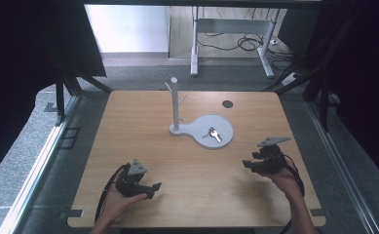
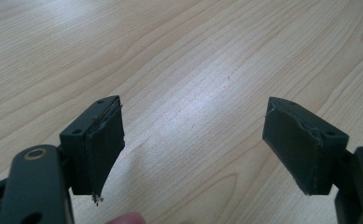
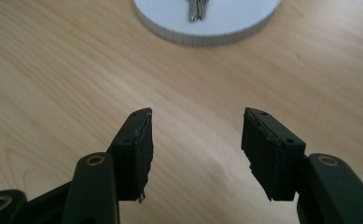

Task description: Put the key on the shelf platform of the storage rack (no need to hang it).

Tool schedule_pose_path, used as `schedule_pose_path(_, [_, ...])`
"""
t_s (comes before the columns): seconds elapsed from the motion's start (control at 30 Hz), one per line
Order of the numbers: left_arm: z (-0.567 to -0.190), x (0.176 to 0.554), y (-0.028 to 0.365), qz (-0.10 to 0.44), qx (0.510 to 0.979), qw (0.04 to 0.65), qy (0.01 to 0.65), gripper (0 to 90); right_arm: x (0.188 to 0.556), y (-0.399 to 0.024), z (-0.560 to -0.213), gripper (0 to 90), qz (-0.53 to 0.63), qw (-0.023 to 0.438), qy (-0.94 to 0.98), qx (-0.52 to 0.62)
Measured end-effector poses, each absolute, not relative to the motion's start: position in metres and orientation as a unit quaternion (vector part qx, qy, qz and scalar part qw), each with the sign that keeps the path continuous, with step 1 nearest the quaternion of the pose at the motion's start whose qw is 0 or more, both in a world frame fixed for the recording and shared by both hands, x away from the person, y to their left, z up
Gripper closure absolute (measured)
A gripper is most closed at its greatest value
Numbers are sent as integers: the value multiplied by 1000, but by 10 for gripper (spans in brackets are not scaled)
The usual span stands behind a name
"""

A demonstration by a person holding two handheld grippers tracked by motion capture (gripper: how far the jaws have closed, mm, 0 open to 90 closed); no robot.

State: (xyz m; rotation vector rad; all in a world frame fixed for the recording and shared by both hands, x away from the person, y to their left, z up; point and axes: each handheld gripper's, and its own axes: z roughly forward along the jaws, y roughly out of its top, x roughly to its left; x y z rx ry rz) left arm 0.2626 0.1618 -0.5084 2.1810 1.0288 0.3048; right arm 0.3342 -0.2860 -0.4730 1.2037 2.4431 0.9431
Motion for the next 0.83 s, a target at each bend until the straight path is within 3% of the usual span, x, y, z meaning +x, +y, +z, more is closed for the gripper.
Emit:
schedule_pose_path(0.47, [-514, 263, 156, 114, 847, 338, 395, 209, 314, -305, -509, 447, 316, 125, 836, 431])
schedule_pose_path(0.83, [-511, 262, 157, 117, 845, 343, 393, 209, 312, -310, -505, 429, 335, 147, 820, 441])
